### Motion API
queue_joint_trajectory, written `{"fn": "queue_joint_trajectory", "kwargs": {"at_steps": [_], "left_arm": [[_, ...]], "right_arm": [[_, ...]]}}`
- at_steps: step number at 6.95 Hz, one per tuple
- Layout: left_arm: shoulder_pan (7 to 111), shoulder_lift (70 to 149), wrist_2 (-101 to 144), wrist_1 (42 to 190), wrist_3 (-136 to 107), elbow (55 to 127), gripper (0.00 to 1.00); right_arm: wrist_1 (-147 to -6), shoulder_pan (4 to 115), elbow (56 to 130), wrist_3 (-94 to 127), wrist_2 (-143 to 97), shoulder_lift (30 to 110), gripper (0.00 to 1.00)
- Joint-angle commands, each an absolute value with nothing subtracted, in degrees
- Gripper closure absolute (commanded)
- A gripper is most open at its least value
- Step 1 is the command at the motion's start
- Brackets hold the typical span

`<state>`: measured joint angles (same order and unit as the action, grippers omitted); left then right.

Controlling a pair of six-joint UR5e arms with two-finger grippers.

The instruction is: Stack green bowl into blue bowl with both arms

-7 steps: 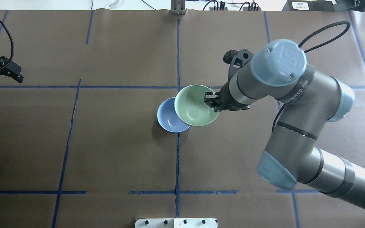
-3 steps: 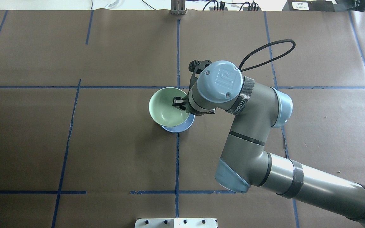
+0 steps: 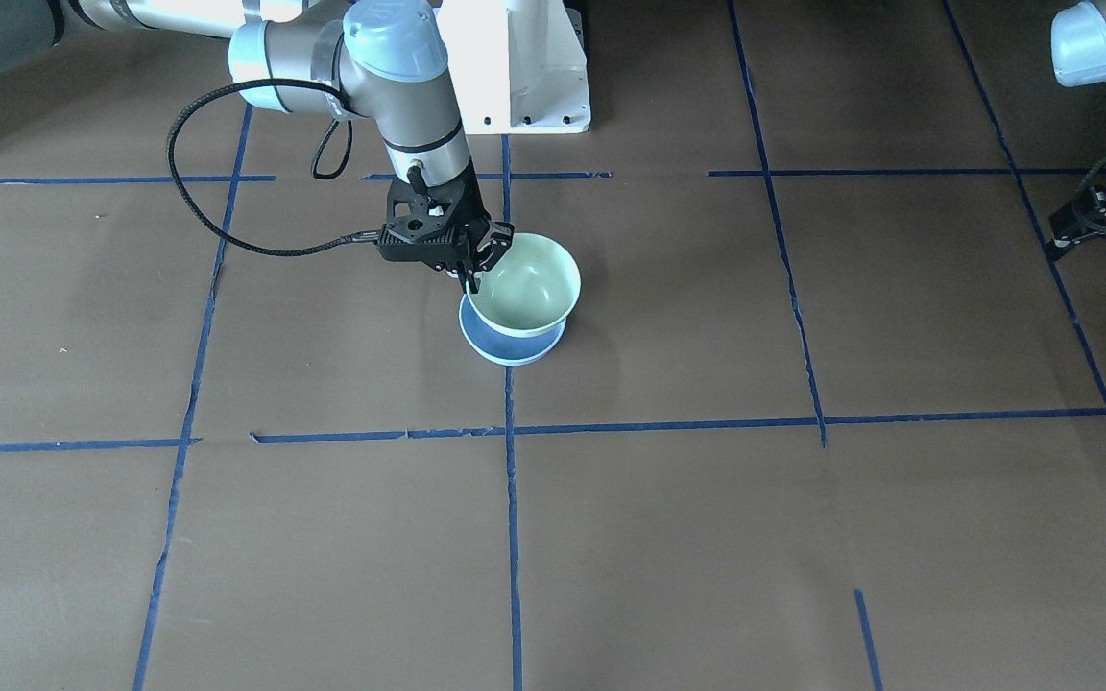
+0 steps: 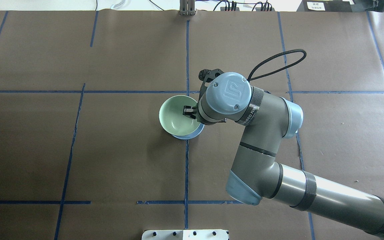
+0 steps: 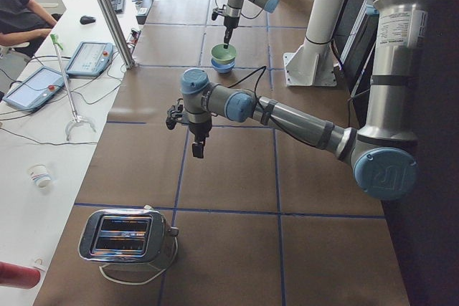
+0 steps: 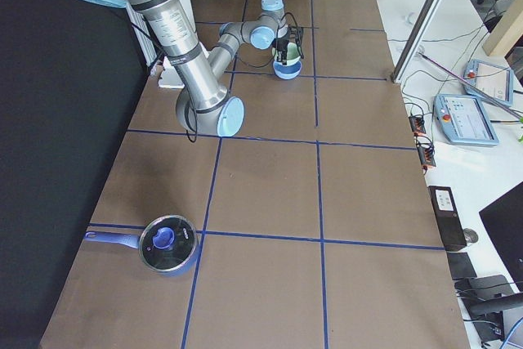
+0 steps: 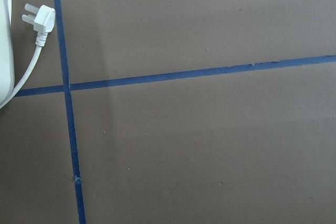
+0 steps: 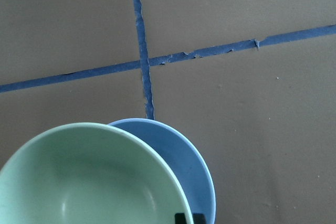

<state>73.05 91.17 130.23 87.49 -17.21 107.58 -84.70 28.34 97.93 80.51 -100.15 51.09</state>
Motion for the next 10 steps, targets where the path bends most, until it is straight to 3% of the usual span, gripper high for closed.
{"fn": "queue_joint_trajectory", "kwargs": {"at_steps": [1,2,4,5,6,7,10], "left_arm": [[73.04,91.14,130.25,87.45,-17.23,107.4,0.0],[73.04,91.14,130.25,87.45,-17.14,107.32,0.0],[73.04,91.06,130.25,87.45,-17.14,107.31,0.0],[73.04,91.05,130.25,87.54,-17.14,107.4,0.0],[73.21,91.05,130.25,87.45,-17.14,107.4,0.0],[73.21,91.05,130.25,87.45,-17.14,107.4,0.0],[73.04,91.23,130.34,87.45,-17.49,107.31,0.0]], "right_arm": [[-84.81,28.56,97.91,80.42,-100.11,51.5,0.99],[-84.99,28.56,97.91,80.51,-100.11,51.42,0.99],[-84.99,28.56,98.0,80.51,-100.2,51.33,0.84],[-84.9,28.56,98.0,80.51,-100.2,51.33,0.81],[-84.73,28.91,98.0,80.42,-100.2,51.42,0.48],[-84.73,28.83,97.91,80.42,-100.02,51.5,0.0],[-84.73,28.92,98.09,80.42,-100.02,51.42,0.0]]}}
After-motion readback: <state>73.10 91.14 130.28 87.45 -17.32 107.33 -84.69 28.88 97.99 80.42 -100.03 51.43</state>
